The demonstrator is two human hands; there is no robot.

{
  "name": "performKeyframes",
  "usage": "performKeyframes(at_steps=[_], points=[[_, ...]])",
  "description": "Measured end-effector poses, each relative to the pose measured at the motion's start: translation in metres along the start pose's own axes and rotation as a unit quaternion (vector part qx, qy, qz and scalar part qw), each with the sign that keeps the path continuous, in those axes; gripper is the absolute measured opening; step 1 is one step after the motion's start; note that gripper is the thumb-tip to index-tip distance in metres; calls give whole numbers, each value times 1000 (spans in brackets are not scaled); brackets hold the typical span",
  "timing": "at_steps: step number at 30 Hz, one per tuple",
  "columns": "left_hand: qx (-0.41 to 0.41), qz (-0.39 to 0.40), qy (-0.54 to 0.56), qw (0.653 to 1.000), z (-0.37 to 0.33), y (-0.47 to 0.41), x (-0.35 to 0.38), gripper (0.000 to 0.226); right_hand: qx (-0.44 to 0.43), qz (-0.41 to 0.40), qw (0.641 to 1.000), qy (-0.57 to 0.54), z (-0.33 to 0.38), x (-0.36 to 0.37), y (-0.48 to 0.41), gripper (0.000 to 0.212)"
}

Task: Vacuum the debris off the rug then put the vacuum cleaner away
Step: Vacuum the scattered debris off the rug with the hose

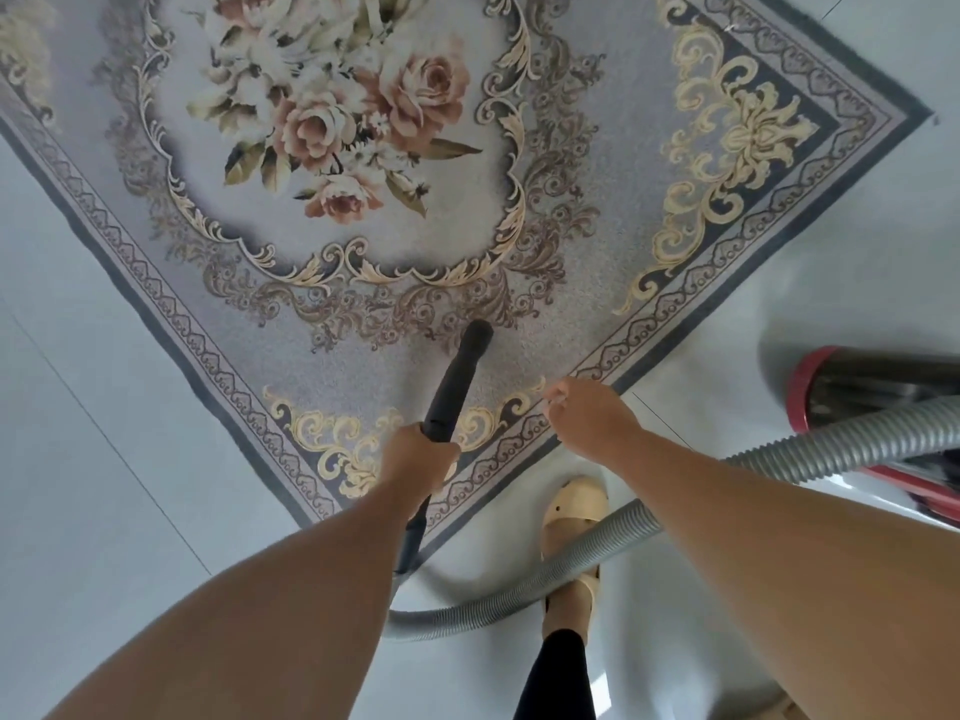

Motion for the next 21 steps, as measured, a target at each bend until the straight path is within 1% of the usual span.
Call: performKeyframes(at_steps=[2,4,8,11,14,17,21], points=[[20,-19,-8,1000,-9,-6,-6,14,-5,-7,1000,-6,1,-4,-1,36],[29,-21,16,999,-17,-14,-10,16,-7,-20,999,-28,-1,-6,-6,34],[16,-23,39,999,-8,-20,-10,17,-8,-15,999,-31,-9,-2,-7,35],[-2,-17,26,1000,9,-14,-3,18,-7,-7,1000,-15,-16,6,-6,37],[-6,-16,15,1000,16,-7,3,22,-4,-3,1000,-25,-19,12,-4,35],[20,7,-25,999,5,1,11,14,-13,-3,1000,-18,-17,12,0,37],[46,-21,-43,998,-21,16,10,14,-19,-18,999,-31,-15,0,13,35]])
Point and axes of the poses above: each hand's wrist, its own y-axis away from the middle knuckle, its own x-axis out of the palm, z = x × y, the point moved 3 cm from there along -y, towards the middle knuckle, and after that the axes turned 7 degrees about z, right-handed, at the moved point
